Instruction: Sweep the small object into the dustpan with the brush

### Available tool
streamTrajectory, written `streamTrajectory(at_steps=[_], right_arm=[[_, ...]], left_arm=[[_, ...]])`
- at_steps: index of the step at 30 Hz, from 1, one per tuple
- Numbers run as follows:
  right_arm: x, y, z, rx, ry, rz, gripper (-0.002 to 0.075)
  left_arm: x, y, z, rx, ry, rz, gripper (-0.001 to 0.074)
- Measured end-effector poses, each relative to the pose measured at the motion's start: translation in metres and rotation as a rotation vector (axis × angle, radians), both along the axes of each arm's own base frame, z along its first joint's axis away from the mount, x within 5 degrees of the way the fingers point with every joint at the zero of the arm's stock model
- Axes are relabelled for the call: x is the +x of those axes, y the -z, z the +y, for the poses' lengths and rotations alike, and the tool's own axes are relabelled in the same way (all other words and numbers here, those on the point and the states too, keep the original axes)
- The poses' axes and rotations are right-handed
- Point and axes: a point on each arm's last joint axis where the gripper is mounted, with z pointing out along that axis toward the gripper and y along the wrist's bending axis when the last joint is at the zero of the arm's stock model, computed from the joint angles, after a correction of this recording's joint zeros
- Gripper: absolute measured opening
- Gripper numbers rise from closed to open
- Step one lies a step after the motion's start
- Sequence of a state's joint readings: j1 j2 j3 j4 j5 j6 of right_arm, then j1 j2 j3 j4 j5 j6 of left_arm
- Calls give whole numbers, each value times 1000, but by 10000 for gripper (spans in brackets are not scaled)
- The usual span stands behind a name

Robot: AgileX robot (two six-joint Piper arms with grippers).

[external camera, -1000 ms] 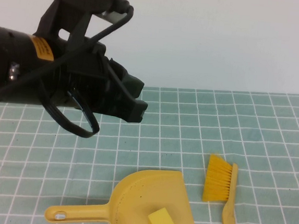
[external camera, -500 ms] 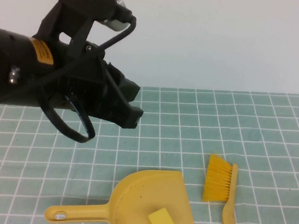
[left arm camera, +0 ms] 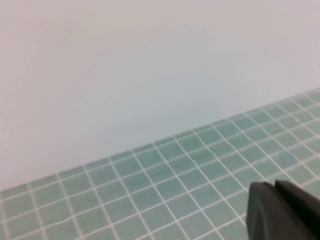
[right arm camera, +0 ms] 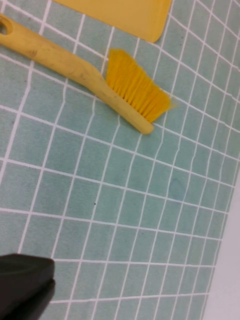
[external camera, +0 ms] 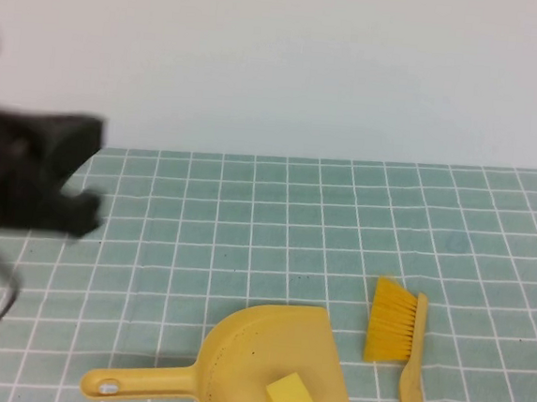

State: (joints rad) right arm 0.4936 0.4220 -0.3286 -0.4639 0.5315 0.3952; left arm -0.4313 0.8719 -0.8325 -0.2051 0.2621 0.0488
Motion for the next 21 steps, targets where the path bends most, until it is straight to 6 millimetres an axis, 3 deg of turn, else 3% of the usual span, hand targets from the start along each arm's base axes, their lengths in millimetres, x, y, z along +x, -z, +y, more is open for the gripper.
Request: streamTrajectory(at_steps=[6,10,14,21], right_arm=[[0,0,0,-1,1,1,-1],[0,0,0,-2,2,3,-1],[0,0,0,-2,2,3,-1],[0,0,0,-2,2,3,0]], left_arm=[[-53,41,38,-171,-121,-44,0],[-76,79,55,-217,-221,-81,0],[-87,104,63,-215,-281,-115,0],[-86,145,66,-146,-313,-68,0]])
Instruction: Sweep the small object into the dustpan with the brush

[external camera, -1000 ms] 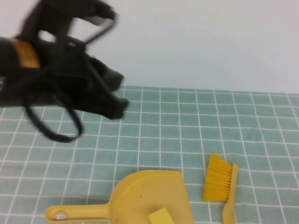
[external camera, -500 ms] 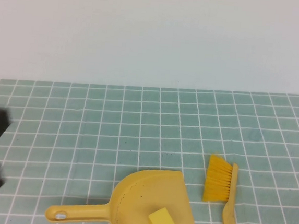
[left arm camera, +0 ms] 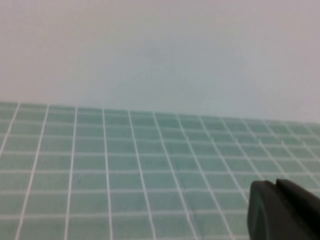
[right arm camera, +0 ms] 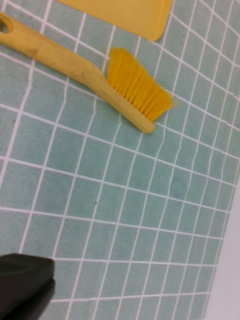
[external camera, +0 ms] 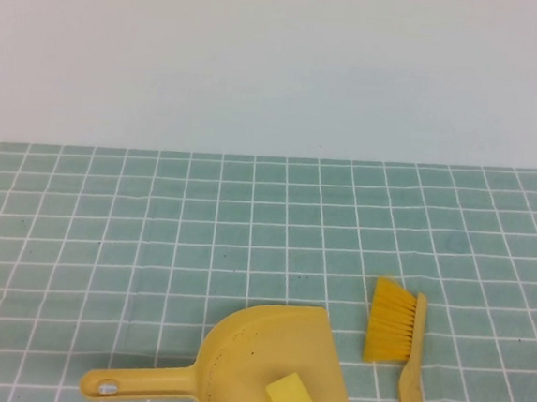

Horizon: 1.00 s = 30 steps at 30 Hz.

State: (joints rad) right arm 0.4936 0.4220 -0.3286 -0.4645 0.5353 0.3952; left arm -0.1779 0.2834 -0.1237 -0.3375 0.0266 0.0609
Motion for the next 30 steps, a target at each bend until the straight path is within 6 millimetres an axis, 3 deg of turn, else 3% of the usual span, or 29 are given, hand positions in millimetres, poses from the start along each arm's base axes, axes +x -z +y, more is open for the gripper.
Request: streamTrajectory(at_steps=[9,15,18,30], right_arm=[[0,0,0,-1,1,1,-1],[0,0,0,-1,1,1,-1],[0,0,0,-1,1,1,-1],[0,0,0,0,3,3,7]], left_arm=[[-16,42,6,-57,-44,-13,0],[-23,49,10,10,-84,37,0],[-26,60,11,33,-91,148,0],[-26,60,11,26,-90,155,0]])
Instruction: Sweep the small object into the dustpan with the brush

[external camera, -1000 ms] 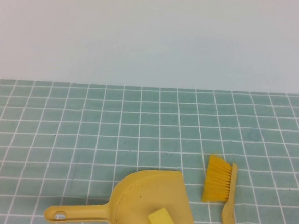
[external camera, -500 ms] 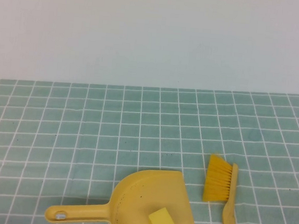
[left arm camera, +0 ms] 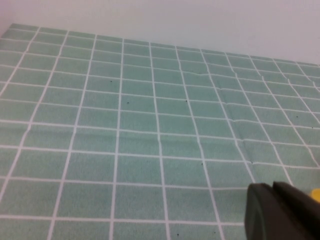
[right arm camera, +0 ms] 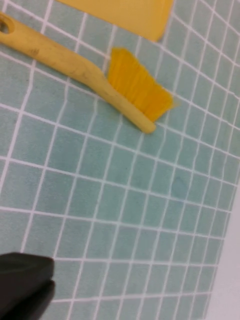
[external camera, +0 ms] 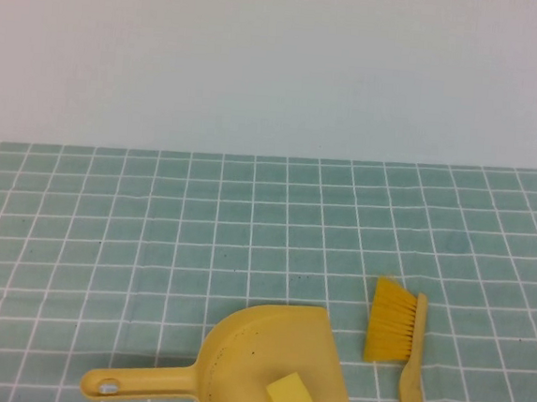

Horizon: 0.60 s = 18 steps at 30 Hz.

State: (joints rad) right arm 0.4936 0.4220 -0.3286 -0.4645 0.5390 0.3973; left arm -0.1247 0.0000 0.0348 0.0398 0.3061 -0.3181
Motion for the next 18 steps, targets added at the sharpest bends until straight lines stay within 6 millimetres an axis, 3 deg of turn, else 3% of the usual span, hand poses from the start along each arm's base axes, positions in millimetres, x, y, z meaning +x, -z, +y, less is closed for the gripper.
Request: streamTrajectory(at_steps=[14,18], right_arm=[[-1,-1,-1,2,3,-9,-1],[-4,-4,-9,19,80,-40,-1]], left_arm=[[0,0,0,0,0,0,0],[0,0,0,2,0,0,0]])
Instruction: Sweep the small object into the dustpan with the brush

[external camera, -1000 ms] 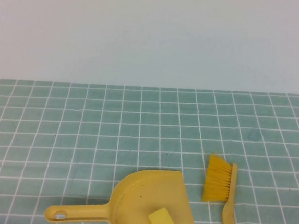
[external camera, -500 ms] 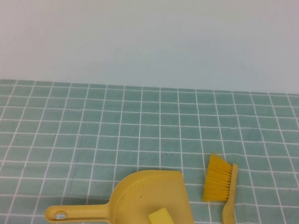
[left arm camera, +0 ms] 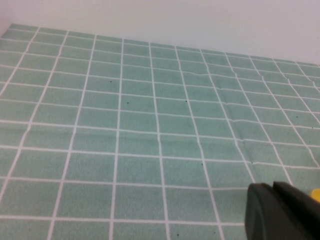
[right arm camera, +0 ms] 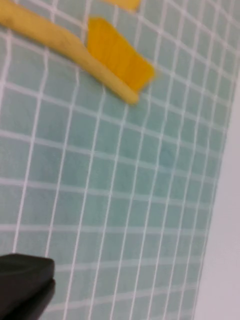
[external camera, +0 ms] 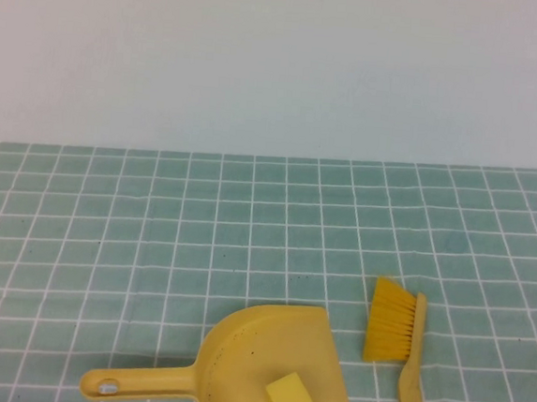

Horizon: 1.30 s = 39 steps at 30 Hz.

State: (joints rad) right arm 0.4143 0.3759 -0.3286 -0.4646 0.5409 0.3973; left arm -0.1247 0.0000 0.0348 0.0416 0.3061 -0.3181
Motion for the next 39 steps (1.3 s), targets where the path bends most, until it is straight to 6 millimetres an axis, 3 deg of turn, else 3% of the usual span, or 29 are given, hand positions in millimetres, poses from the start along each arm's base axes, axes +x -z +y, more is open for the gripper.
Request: streamTrajectory(at_steps=[8,14,17,22,26,32,39], right_arm=[[-15,-9,-27,-5,300,-120,-1],[-41,-15,-35,4,414,-323,-1],[-42,0,-32,83,399,-407,-1],[-26,37,-17,154,239,-512,-1],[-24,44,-11,187,165,-572,-1],[-24,45,-11,212,172,-565,-1],[-26,73,-13,283,259,-256,-1]], left_arm=[[0,0,0,0,0,0,0],[0,0,0,0,0,0,0],[0,0,0,0,0,0,0],[0,0,0,0,0,0,0],[0,0,0,0,0,0,0],[0,0,0,0,0,0,0],[0,0,0,0,0,0,0]])
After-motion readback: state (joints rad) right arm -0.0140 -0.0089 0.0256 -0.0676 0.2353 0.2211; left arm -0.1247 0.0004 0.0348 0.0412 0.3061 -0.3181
